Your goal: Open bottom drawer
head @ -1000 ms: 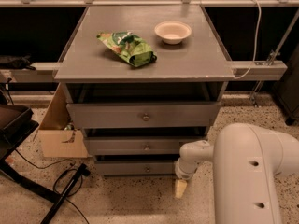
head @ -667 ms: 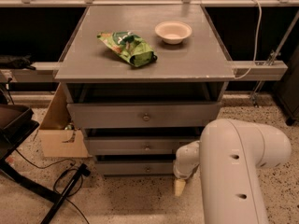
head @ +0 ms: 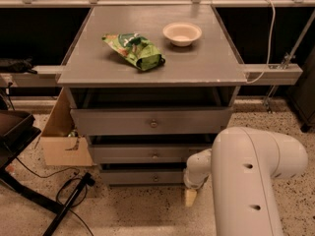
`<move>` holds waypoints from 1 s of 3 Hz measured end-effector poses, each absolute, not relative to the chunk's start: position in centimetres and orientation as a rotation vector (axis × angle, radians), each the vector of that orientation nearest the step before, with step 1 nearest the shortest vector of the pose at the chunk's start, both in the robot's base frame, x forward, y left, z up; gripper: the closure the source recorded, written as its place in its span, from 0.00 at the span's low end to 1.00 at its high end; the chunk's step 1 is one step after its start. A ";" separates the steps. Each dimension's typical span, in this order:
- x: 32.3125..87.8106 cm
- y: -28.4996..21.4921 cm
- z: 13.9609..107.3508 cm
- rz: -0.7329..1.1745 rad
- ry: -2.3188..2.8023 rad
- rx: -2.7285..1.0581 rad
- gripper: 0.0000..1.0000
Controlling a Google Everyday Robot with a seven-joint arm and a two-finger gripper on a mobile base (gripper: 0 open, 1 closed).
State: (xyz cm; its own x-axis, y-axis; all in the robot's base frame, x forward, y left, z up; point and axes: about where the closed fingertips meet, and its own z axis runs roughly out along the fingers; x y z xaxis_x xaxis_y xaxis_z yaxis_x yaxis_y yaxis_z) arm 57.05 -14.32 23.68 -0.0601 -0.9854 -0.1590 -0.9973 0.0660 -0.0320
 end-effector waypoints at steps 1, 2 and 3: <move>58.5 -15.2 23.0 0.093 2.159 -2.029 0.00; 59.8 -16.0 22.1 0.076 2.136 -2.008 0.00; 60.8 -16.2 21.2 0.060 2.114 -2.006 0.00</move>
Offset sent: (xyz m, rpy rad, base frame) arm 0.0508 -0.0278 -0.0220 0.0405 -0.1223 -0.0054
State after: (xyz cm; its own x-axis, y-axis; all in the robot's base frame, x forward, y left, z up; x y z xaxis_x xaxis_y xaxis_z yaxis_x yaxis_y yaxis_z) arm 60.84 -16.20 21.18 -0.0393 -0.9808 -0.1911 -0.9901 0.0641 -0.1253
